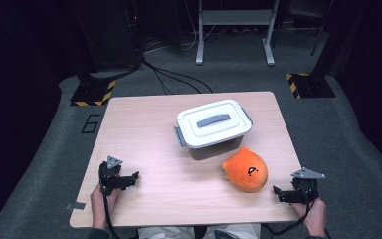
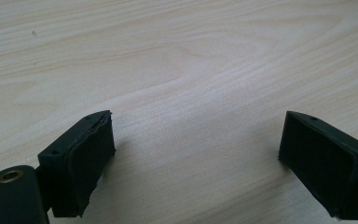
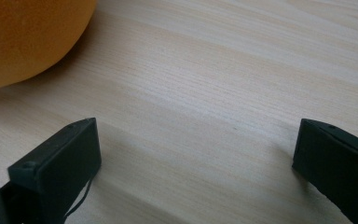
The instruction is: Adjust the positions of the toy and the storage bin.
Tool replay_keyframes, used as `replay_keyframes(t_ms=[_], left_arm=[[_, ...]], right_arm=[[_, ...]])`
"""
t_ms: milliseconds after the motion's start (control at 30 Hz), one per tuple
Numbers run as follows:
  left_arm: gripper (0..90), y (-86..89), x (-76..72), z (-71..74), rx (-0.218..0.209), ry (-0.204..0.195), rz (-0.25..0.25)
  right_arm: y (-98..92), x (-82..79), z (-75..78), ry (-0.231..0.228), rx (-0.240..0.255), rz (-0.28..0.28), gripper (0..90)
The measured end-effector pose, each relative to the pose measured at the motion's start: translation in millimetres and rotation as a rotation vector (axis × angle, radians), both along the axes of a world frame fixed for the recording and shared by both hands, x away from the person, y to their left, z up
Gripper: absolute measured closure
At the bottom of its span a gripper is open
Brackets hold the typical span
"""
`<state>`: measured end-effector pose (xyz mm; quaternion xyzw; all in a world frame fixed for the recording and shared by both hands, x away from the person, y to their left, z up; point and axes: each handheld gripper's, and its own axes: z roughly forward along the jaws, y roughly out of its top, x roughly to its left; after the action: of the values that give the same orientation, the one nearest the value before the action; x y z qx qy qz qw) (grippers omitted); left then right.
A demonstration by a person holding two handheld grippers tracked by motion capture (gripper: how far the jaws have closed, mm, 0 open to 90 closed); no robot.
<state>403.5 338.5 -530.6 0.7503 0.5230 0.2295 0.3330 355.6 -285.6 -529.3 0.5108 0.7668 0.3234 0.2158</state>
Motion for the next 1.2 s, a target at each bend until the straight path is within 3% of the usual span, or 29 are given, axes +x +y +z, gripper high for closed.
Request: replay_keyframes(t_ms=[533,700,867,1200], left_arm=[[9.9,-0.3,-0.4,0.0,0.000,0.000,0.004],[9.9,-0.4,-0.4,0.1,0.000,0.000,0.007],[9.9,-0.5,-0.5,0.0,0.000,0.000,0.008],[10.0,-0.9,-0.8,0.1,0.000,0.000,0.012]], right_arm=[[0.2,-2.5,2.0,0.011,-0.011,-0.040,0.1],[0.8,-7.5,7.0,0.011,0.012,-0.045,0.3],[8.0,-13.9,19.5,-0.014,0.022,-0.021,0.3],[28.1,-16.5,37.8,-0.028,-0.017,0.054,0.3]])
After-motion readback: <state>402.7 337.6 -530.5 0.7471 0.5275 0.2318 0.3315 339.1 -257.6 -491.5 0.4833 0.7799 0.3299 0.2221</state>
